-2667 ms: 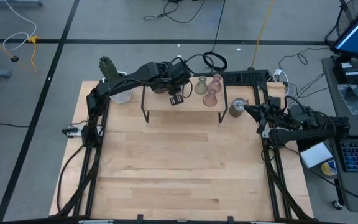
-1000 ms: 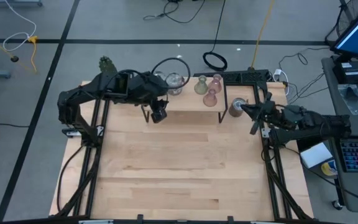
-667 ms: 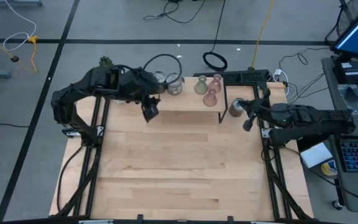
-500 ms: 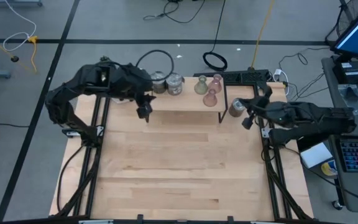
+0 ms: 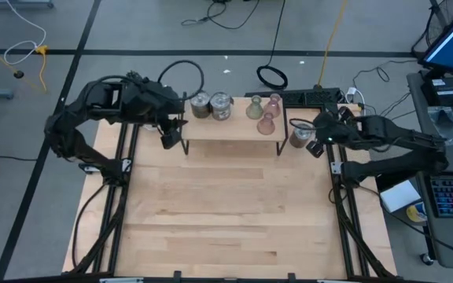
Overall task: Pick & Place candle stick holders
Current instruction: Put the brown scented candle on the shelf
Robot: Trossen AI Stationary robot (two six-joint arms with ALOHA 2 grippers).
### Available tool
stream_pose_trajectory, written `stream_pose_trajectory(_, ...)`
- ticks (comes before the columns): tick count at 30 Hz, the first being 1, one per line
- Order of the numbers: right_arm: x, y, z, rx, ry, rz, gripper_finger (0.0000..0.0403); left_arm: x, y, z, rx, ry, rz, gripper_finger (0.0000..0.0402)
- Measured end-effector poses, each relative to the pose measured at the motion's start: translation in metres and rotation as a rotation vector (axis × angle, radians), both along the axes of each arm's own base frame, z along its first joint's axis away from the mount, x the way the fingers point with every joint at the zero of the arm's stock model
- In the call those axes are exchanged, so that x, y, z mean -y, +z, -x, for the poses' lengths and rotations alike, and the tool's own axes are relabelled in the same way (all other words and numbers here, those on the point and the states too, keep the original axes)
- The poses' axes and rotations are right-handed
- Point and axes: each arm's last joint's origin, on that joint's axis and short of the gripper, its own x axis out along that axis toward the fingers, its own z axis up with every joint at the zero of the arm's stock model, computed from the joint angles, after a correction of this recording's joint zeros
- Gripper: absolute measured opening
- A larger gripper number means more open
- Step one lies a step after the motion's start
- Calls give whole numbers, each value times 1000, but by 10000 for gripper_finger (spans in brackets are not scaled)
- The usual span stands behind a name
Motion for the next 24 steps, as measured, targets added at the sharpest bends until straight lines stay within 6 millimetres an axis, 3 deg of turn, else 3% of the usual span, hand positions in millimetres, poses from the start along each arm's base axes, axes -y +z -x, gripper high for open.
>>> stream_pose_trajectory(8, 16, -13, -9, -159, -88, -67, 18, 1, -28, 2, 40, -73, 40, 159)
stream_pose_trajectory(24, 32, -28, -23, -323, -1, -192, 148, 3, -86, 47, 188, -72, 141, 159)
